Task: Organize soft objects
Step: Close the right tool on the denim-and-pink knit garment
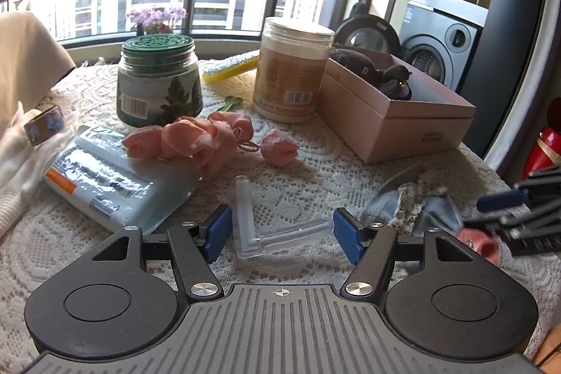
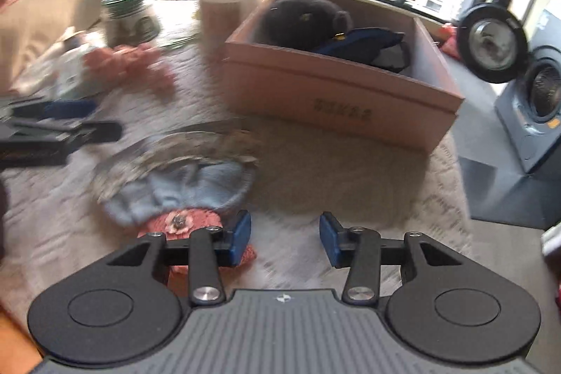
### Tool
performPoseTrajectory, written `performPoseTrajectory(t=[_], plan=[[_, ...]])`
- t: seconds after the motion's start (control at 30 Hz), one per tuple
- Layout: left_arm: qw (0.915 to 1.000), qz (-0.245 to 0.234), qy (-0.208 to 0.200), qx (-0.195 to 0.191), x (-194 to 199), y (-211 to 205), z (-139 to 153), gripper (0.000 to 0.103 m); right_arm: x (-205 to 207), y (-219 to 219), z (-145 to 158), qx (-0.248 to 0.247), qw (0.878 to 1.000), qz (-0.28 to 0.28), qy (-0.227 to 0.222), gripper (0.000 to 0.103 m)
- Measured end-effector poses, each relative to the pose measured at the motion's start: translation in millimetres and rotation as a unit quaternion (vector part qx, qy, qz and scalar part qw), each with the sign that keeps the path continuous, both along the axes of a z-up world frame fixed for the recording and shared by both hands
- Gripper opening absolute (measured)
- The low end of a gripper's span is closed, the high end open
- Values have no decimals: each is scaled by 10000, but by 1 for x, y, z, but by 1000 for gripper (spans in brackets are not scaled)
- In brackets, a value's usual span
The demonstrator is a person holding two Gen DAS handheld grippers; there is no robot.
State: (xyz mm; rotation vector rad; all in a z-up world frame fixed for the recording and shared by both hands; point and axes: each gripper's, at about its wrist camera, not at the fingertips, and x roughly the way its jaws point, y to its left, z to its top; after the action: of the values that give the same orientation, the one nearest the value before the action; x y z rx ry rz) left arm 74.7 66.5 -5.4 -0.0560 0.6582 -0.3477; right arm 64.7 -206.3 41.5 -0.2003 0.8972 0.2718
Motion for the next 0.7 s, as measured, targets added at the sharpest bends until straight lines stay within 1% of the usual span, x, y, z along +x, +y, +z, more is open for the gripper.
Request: performPoseTrajectory(t=[0.17, 0.27, 0.3, 0.43, 0.53, 0.63, 0.7], plan=[[10000, 1, 7, -30, 0, 1, 0, 69, -14, 10, 4, 70, 9990, 436, -3, 44], [10000, 23, 23, -53, -1, 1, 1, 69, -17, 12, 1, 136, 9988, 465, 12, 44], [10000, 21, 35, -46, -1, 1, 1, 69, -18, 11, 1, 177, 9989, 442, -5, 45], [9999, 10, 102, -135, -4, 5, 2, 69, -19, 3, 0, 275, 9991, 321, -58, 56], [9994, 27, 190, -298, -5, 12, 3, 69, -23, 0, 2, 248, 9992, 271, -134, 56], [9989, 92, 254, -395, -2, 18, 3, 69, -33, 0, 8, 123, 9985, 443, -304, 61], [9990, 86, 271, -353, -3, 17, 5, 69, -38, 2, 13, 101, 9971, 647, -399, 63]])
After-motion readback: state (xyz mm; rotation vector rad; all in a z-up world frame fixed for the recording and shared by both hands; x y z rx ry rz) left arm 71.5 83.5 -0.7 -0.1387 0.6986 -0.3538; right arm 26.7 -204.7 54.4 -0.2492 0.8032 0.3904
